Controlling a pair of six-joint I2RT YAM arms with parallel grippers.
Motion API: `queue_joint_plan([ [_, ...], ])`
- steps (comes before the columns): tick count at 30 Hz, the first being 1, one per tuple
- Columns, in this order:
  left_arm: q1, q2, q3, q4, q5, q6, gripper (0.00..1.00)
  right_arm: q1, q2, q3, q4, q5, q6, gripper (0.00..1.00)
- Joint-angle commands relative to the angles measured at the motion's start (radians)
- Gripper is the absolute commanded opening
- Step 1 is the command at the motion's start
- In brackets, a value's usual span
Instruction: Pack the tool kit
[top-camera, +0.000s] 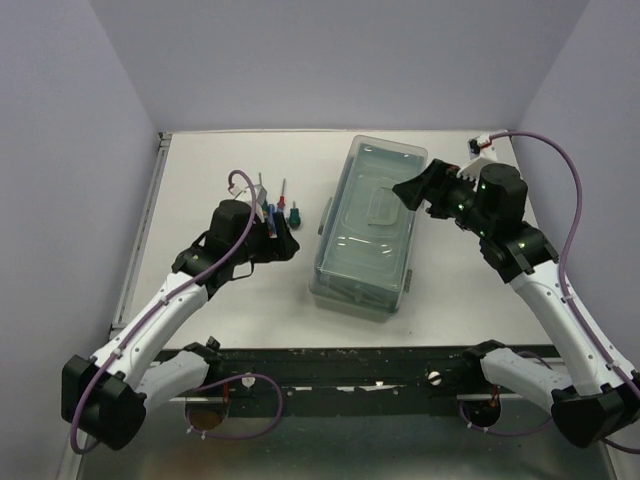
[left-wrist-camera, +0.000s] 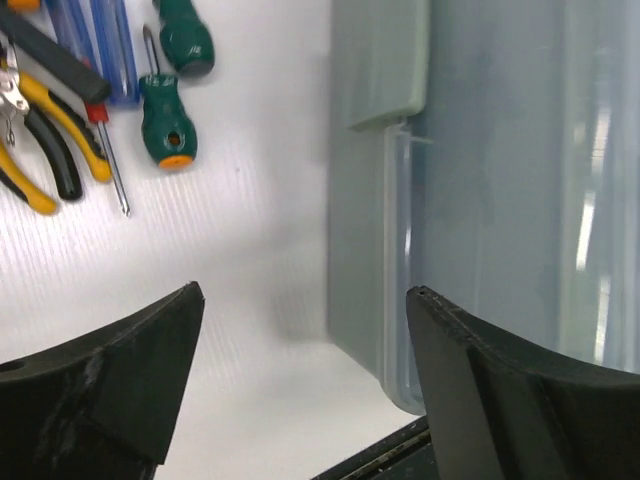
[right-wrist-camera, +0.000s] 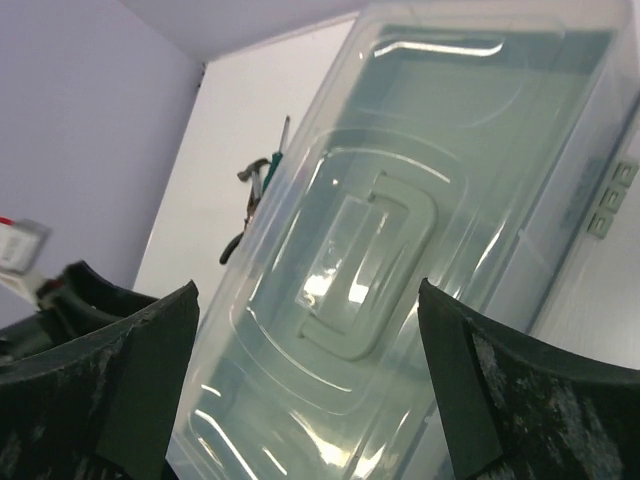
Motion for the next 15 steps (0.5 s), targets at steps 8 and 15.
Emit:
queue_joint_plan([
  [8, -0.050, -0.032, 0.029, 0.296, 0.301, -0.053, 0.99, -0.003, 0.038, -0.169, 0.016, -0.079, 0.087, 0.98],
  [15, -0.168, 0.087, 0.055, 0.368, 0.315, -0.096, 0.99, -0.003, 0.046, -0.196, 0.003, -0.039, 0.080, 0.99],
])
